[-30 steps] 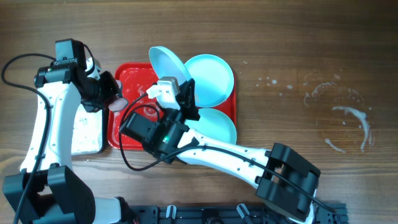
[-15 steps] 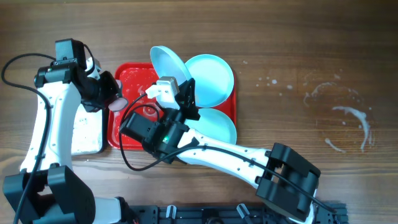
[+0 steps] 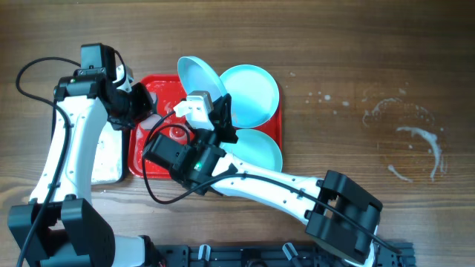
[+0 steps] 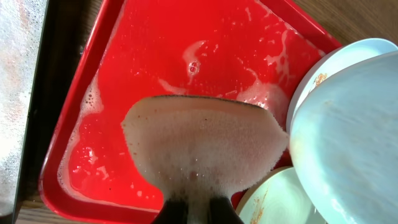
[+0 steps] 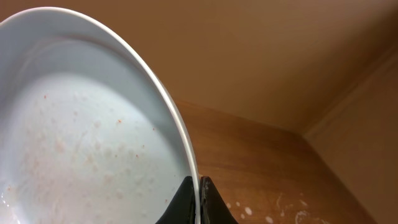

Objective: Clean dirty plates on tray and stack at the side
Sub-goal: 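Lift the plate with the right gripper and tilt it upright, then carry the plate right and set it on the table, then move right gripper back to the top plate on the red tray and grasp its rim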

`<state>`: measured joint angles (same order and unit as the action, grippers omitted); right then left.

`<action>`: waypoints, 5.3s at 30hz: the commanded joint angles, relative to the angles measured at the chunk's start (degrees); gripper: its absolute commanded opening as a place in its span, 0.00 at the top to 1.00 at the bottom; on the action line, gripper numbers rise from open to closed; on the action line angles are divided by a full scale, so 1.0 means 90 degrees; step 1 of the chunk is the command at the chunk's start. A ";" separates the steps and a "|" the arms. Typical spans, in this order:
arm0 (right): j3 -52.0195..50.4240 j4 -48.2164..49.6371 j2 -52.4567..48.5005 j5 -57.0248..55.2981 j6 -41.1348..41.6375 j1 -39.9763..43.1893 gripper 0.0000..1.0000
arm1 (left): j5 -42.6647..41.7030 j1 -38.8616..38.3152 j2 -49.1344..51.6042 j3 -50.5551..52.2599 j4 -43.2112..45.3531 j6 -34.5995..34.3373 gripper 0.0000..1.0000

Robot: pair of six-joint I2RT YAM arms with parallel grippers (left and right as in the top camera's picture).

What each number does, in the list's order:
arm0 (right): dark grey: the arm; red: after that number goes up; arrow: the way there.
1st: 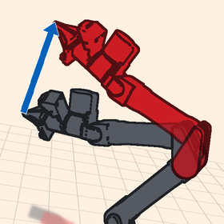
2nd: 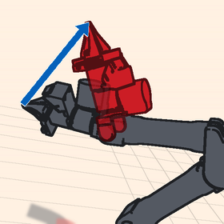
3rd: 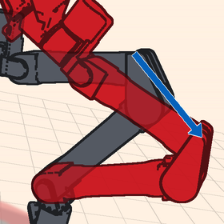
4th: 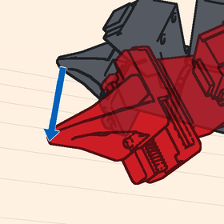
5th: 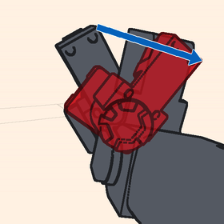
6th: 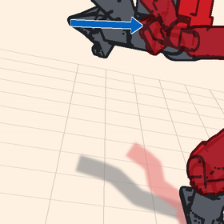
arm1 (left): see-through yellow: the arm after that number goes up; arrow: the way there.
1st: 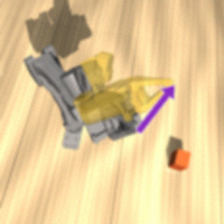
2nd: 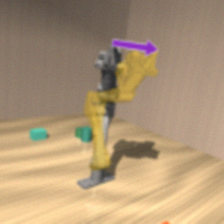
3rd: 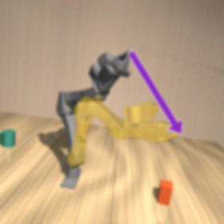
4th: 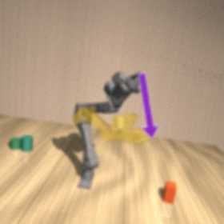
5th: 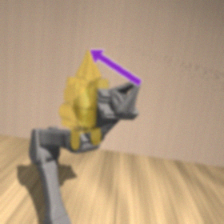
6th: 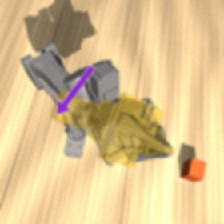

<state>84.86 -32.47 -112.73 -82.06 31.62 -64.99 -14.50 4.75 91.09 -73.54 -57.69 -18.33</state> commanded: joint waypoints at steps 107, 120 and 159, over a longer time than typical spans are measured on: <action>-0.0029 -0.2123 0.2013 0.9845 -0.0005 0.7235 0.96 | -0.0078 -0.0017 0.0061 0.0041 0.0573 -0.0231 0.96; -0.2956 0.0143 0.2013 1.0120 0.0274 1.1009 0.96 | -0.0075 -0.0017 0.0061 0.0041 0.0580 -0.0228 0.96; -0.2331 -0.0219 0.3237 0.9602 0.0180 0.4728 0.34 | -0.0075 -0.0017 0.0061 0.0041 0.0624 -0.0228 0.96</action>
<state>55.55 -32.86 -77.43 9.91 31.77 -19.09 -14.50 4.75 91.18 -73.54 -52.29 -19.86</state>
